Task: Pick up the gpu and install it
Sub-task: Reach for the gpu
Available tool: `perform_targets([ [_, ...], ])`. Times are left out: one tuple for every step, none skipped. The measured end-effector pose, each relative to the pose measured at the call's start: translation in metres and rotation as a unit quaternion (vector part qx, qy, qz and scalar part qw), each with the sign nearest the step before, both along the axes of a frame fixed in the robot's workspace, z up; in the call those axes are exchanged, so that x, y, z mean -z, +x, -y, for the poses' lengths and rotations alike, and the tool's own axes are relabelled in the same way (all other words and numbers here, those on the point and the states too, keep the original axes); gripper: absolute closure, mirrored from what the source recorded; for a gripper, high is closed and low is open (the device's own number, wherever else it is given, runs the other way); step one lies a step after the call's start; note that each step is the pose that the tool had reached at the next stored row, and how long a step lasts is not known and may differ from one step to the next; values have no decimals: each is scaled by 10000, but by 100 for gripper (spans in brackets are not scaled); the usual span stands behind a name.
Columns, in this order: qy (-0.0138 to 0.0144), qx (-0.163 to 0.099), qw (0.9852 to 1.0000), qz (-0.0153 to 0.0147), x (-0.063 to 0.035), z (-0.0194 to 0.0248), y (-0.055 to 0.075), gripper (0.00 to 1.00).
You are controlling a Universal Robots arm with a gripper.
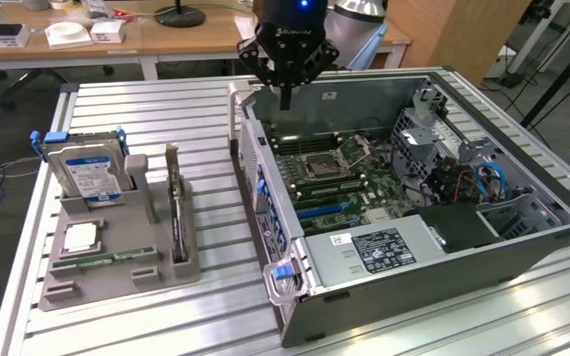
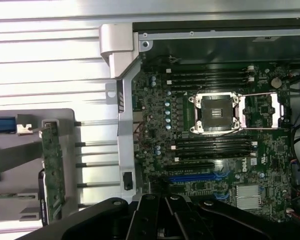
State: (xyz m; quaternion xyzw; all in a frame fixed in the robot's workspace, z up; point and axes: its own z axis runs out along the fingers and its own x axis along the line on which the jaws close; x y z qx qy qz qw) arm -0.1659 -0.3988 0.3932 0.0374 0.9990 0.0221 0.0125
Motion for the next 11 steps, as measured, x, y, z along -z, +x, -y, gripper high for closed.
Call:
perform_targets([
  [0,0,10000,0,0,0,-17,89],
  [0,0,10000,0,0,0,-33,89],
  [0,0,10000,0,0,0,-49,89],
  [1,0,10000,0,1,0,-66,89],
  [0,0,10000,0,1,0,-83,89],
  [0,0,10000,0,0,0,-101,89],
  [0,0,10000,0,1,0,-119,89],
  [0,0,10000,0,1,0,-137,89],
  [0,0,10000,0,1,0,-154,89],
  [0,0,10000,0,1,0,-172,89],
  [0,0,10000,0,1,0,-189,89],
])
